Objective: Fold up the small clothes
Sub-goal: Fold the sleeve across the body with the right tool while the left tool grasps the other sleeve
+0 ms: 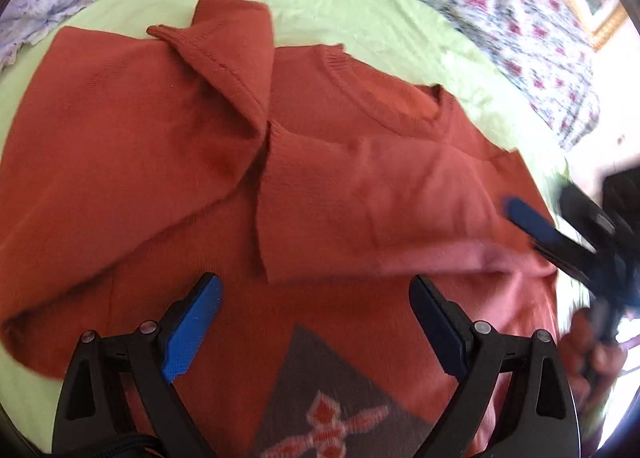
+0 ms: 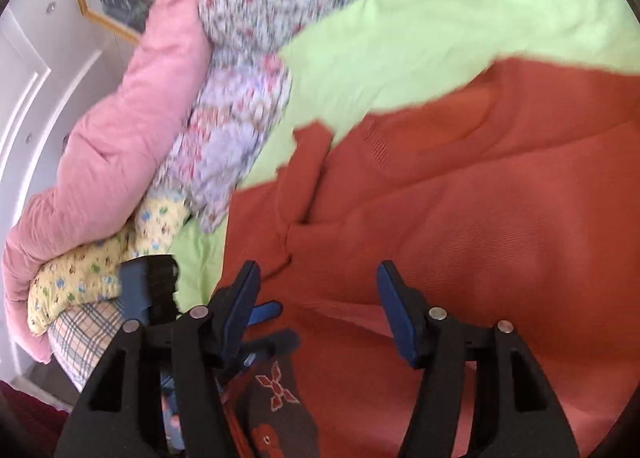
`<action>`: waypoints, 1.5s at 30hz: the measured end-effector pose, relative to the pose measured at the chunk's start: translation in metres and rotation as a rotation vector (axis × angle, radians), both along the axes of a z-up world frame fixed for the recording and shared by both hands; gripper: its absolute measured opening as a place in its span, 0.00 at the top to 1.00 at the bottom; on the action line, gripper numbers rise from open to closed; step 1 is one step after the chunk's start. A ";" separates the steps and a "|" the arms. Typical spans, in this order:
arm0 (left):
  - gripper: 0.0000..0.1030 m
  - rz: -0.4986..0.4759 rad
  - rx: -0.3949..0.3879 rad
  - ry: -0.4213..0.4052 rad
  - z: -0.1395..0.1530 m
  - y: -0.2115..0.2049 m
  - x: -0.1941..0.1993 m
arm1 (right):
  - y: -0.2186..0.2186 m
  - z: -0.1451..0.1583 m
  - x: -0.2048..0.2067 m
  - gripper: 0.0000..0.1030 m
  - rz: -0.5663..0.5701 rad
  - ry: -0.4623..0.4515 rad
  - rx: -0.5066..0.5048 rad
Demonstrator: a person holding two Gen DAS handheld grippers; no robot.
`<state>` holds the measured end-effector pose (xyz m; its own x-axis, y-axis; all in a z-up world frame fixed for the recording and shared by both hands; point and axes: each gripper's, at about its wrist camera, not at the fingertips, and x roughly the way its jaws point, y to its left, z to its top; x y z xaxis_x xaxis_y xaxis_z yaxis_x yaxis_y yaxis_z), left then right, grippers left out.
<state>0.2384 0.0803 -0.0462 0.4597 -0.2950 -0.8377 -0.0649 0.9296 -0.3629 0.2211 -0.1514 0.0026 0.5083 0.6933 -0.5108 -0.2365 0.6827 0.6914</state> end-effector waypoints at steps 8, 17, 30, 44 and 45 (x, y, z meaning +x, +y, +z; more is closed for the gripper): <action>0.95 0.002 -0.057 -0.033 -0.004 -0.006 0.041 | -0.066 0.042 -0.062 0.40 -0.242 -0.117 -0.046; 0.96 0.001 0.063 -0.135 0.013 0.025 -0.012 | -0.140 0.051 -0.083 0.40 -0.494 -0.113 -0.210; 0.95 0.070 0.039 -0.142 0.015 0.058 -0.029 | -0.181 -0.021 0.019 0.40 -0.397 0.159 -0.454; 0.95 -0.062 0.072 -0.193 0.034 0.006 -0.021 | -0.177 0.001 0.025 0.90 -0.399 0.051 -0.490; 0.95 -0.071 0.086 -0.186 0.031 0.001 -0.017 | -0.180 -0.001 0.027 0.90 -0.402 0.059 -0.481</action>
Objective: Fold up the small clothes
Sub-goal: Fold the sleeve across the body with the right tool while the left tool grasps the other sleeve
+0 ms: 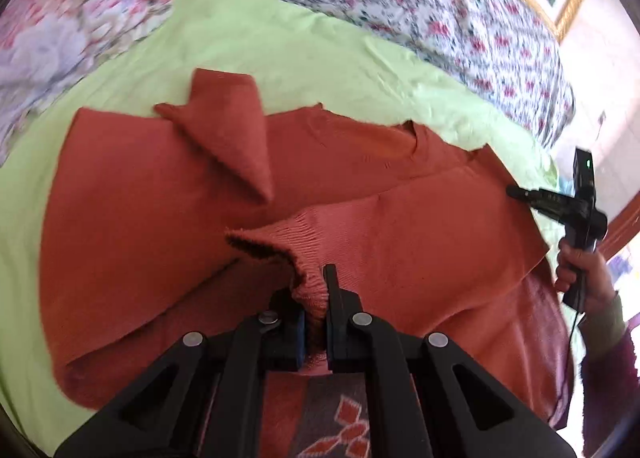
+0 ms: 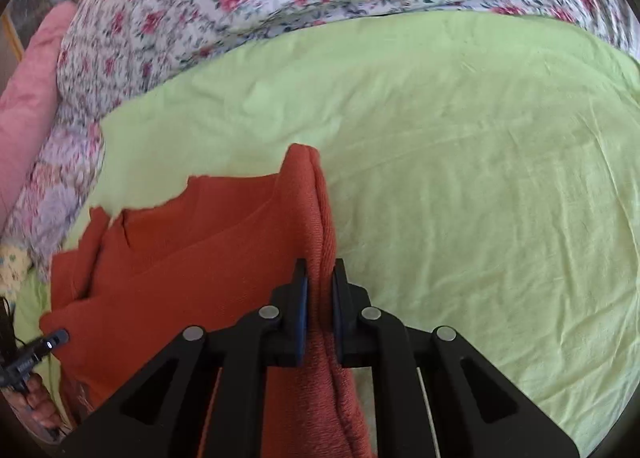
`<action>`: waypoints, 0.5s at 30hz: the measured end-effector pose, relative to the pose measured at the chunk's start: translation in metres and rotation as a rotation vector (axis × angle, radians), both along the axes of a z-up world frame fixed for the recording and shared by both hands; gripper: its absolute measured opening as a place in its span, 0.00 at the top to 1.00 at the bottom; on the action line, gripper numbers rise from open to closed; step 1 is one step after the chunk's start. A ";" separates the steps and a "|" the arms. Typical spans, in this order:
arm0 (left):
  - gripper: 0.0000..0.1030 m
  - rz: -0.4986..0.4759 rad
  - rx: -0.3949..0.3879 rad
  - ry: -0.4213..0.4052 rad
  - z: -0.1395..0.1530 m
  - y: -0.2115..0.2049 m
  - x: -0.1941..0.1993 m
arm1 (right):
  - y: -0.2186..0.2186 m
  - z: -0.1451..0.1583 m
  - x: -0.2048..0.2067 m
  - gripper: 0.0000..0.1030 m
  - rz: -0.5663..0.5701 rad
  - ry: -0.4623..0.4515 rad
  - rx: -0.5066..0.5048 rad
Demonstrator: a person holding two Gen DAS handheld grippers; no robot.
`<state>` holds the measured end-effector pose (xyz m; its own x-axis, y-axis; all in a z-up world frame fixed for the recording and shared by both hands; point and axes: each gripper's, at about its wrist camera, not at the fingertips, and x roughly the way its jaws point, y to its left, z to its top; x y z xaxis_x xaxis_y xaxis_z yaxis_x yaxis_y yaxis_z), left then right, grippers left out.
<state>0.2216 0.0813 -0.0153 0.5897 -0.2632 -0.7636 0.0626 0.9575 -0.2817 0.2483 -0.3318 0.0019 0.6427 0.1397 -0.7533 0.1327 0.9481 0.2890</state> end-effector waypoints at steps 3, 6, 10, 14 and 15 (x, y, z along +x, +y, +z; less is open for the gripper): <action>0.95 0.032 0.050 0.050 -0.022 0.004 0.009 | 0.004 -0.018 0.010 0.90 -0.001 0.056 -0.044; 0.91 0.038 -0.003 0.072 -0.028 0.026 -0.003 | 0.003 -0.029 0.011 0.87 -0.023 0.071 -0.030; 0.87 0.031 0.026 0.064 -0.018 0.038 -0.021 | 0.007 -0.013 -0.008 0.59 -0.079 0.046 -0.051; 0.88 0.019 0.011 0.039 -0.001 0.043 -0.032 | 0.022 0.009 -0.038 0.46 -0.044 -0.045 -0.010; 0.87 0.018 0.003 0.026 0.005 0.043 -0.033 | 0.029 0.012 -0.046 0.46 -0.031 -0.054 0.002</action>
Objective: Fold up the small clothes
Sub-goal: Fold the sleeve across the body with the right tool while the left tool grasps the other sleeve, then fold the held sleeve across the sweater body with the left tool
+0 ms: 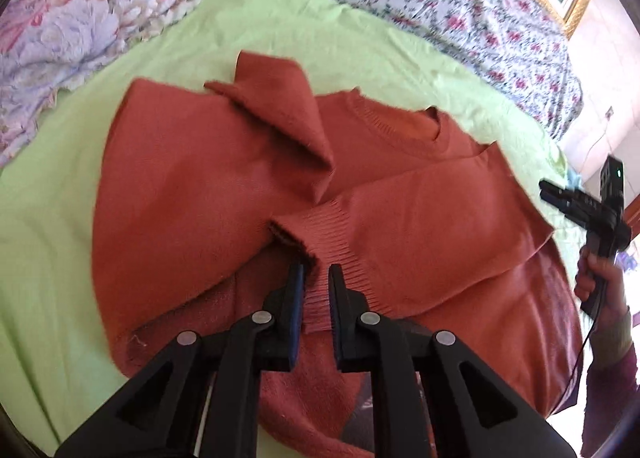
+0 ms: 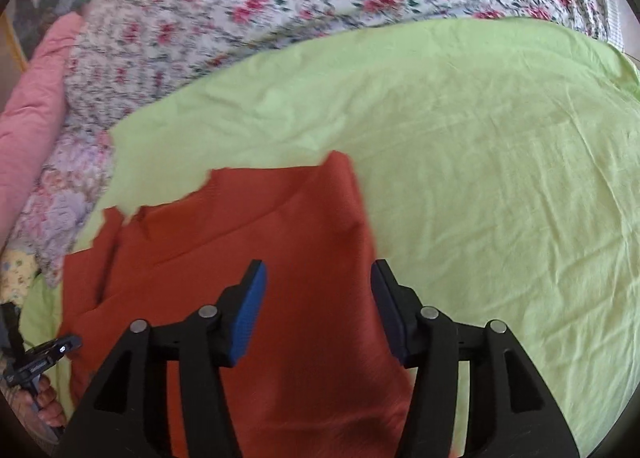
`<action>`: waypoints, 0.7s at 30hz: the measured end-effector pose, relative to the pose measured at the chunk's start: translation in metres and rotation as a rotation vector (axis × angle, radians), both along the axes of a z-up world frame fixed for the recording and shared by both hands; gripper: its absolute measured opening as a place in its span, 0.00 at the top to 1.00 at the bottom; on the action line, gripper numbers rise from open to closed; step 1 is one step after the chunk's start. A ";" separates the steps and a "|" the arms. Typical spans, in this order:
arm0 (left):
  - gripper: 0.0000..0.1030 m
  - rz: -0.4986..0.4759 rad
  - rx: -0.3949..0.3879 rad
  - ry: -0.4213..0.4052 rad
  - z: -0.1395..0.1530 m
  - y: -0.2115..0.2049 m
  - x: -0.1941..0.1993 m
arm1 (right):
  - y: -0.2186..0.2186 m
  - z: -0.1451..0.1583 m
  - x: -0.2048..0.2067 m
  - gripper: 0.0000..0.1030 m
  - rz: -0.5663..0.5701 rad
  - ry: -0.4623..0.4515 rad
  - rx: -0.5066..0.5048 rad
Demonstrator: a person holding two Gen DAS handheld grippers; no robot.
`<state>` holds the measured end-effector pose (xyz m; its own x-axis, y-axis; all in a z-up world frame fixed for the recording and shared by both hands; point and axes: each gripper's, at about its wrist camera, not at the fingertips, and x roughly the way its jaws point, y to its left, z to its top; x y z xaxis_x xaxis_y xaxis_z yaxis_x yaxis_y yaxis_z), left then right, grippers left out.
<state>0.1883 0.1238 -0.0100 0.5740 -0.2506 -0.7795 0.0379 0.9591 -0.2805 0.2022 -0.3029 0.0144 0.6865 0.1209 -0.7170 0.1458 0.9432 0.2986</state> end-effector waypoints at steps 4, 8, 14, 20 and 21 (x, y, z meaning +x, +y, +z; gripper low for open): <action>0.50 0.031 -0.025 -0.017 0.014 0.000 0.006 | 0.037 -0.002 -0.024 0.45 0.080 0.001 0.073; 0.46 0.098 -0.073 0.013 0.016 0.011 0.033 | 0.071 -0.017 -0.040 0.45 0.134 0.027 0.103; 0.45 0.160 -0.216 0.108 -0.007 0.028 0.097 | 0.105 -0.034 -0.060 0.45 0.173 0.049 0.146; 0.48 0.224 -0.284 0.129 -0.030 0.040 0.145 | 0.117 -0.035 -0.067 0.45 0.188 0.072 0.124; 0.48 0.237 -0.286 0.116 -0.031 0.042 0.151 | 0.118 -0.033 -0.067 0.45 0.192 0.073 0.117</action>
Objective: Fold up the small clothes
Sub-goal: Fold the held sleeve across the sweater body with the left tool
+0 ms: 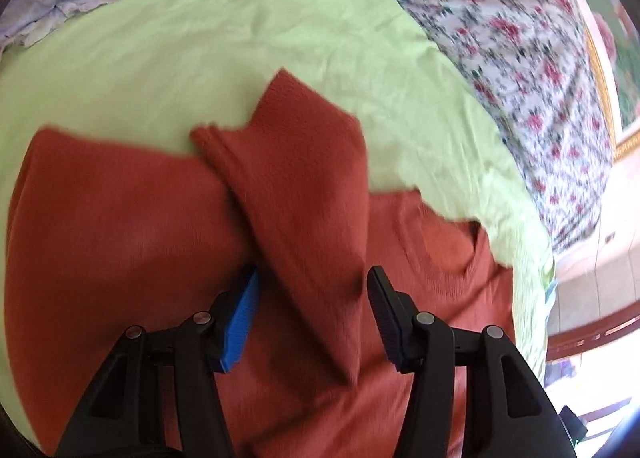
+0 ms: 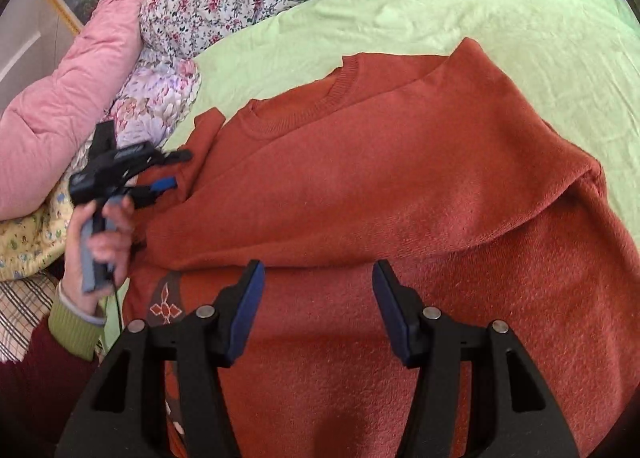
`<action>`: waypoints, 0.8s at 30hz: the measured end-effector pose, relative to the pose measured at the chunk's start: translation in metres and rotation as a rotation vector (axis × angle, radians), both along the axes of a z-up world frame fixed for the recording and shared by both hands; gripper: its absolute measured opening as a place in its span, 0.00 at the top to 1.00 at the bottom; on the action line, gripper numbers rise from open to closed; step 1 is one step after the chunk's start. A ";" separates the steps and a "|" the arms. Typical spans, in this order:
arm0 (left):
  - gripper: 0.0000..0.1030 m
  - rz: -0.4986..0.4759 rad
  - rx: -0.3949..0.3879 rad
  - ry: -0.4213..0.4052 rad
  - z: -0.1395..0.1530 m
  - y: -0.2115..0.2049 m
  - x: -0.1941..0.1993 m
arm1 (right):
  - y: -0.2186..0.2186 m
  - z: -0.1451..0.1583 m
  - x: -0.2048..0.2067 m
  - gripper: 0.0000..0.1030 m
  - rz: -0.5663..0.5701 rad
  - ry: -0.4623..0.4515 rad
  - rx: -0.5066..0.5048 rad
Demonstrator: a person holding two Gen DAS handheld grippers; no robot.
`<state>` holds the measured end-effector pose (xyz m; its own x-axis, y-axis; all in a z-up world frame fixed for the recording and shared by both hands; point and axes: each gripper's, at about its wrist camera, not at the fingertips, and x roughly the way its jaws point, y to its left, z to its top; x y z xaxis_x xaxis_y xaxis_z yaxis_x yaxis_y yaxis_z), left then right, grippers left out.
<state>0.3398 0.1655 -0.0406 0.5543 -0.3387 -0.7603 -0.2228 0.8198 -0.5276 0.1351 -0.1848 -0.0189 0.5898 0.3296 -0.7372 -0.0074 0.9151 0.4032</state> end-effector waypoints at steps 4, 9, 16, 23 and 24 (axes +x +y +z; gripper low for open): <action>0.93 -0.004 0.062 -0.019 0.005 -0.004 0.015 | -0.001 0.004 -0.002 0.45 0.007 0.004 0.021; 0.97 -0.065 0.174 -0.143 0.052 -0.031 -0.008 | 0.002 0.015 -0.007 0.45 0.014 -0.027 0.019; 0.97 -0.316 0.221 -0.347 0.116 -0.141 -0.053 | -0.027 0.029 -0.023 0.45 -0.098 -0.076 0.053; 0.97 -0.499 0.237 -0.313 0.082 -0.243 -0.044 | -0.070 0.040 -0.051 0.44 -0.223 -0.089 0.062; 0.97 -0.518 0.246 -0.298 0.071 -0.259 -0.043 | -0.074 0.040 -0.054 0.44 -0.235 -0.090 0.064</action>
<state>0.2973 -0.0931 0.0300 0.5649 -0.4547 -0.6885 0.3612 0.8865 -0.2891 0.0813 -0.2591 0.0214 0.7182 0.2197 -0.6602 0.1638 0.8688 0.4673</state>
